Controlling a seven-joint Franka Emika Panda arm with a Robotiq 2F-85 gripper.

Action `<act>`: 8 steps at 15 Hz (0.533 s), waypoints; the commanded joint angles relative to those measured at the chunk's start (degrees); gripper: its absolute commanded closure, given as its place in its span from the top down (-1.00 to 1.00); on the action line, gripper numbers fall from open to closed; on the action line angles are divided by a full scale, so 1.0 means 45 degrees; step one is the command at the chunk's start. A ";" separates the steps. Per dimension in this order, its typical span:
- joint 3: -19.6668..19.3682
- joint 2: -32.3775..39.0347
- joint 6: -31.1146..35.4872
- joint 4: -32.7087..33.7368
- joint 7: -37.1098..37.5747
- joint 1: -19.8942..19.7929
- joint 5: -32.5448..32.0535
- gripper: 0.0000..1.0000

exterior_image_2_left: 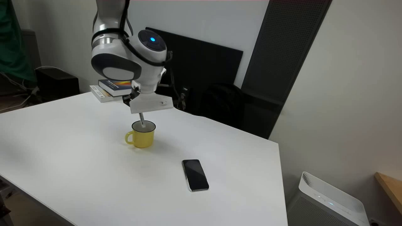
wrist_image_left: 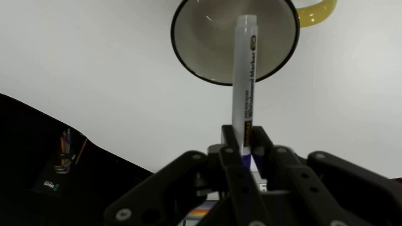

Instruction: Put the marker into the cup, put it back on the table then back into the cup again.

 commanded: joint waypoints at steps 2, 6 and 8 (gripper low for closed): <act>0.0785 0.1321 0.1641 0.0244 -0.0640 0.0013 -0.0023 -0.91; 0.1281 0.2202 0.2820 0.0193 -0.0829 -0.0286 -0.0334 -0.91; 0.1337 0.2530 0.3123 0.0162 -0.0839 -0.0455 -0.0527 -0.91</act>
